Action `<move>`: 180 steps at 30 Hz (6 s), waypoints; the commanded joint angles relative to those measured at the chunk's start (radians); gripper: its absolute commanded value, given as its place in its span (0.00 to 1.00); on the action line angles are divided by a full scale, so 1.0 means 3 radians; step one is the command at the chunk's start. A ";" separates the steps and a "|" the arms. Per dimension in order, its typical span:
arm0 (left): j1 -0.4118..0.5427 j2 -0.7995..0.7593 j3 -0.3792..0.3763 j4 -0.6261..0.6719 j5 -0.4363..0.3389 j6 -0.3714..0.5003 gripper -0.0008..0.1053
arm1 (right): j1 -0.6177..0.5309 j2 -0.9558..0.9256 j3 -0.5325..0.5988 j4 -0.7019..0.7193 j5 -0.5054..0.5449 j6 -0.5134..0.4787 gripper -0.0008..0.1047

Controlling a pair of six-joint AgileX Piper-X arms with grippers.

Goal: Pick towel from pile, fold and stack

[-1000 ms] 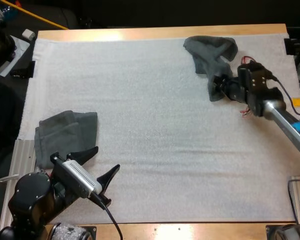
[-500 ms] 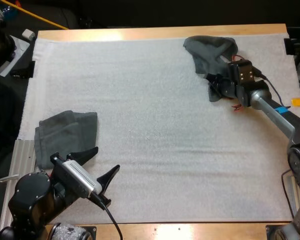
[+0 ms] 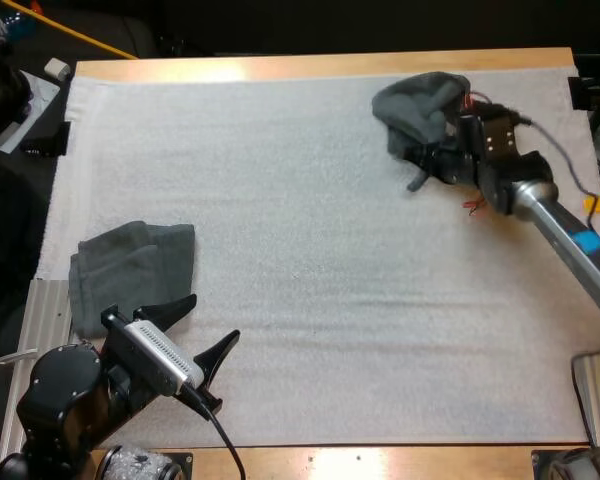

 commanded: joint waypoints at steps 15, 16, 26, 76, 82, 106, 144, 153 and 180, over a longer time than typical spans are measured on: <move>-0.0018 0.0002 -0.0021 -0.0033 0.0030 -0.0045 0.59 | 0.0586 -0.1548 -0.0063 0.0743 0.0269 -0.0741 0.01; -0.0019 0.0006 -0.0022 -0.0034 0.0028 -0.0048 0.59 | 0.0637 -0.1625 -0.0064 0.0836 0.0266 -0.0729 0.01; -0.0023 -0.0011 -0.0020 -0.0021 0.0032 -0.0060 0.59 | 0.1258 -0.2092 -0.0089 0.1957 0.0219 -0.0495 0.01; -0.0030 0.0020 -0.0021 -0.0009 0.0043 -0.0070 0.59 | 0.1177 -0.1449 0.0204 0.2306 0.0609 -0.0484 0.49; -0.0019 0.0013 -0.0023 0.0007 0.0025 -0.0059 0.59 | 0.1254 -0.1446 0.0280 0.2231 0.0644 -0.0437 0.48; -0.0021 0.0011 -0.0020 0.0404 0.0030 -0.0066 0.59 | 0.1817 -0.1050 0.1220 0.1241 0.0297 -0.0023 0.48; -0.0020 0.0008 -0.0017 0.0911 0.0105 -0.0078 0.58 | 0.1702 -0.0951 0.0883 0.0640 0.0479 0.0239 0.01; -0.0020 0.0009 -0.0024 0.0899 0.0095 -0.0074 0.58 | 0.1692 -0.0913 0.0367 0.0426 0.0744 0.0042 0.02; -0.0019 0.0008 -0.0022 0.0877 0.0092 -0.0057 0.59 | 0.1683 -0.1145 0.0226 0.1845 0.0801 -0.0182 0.57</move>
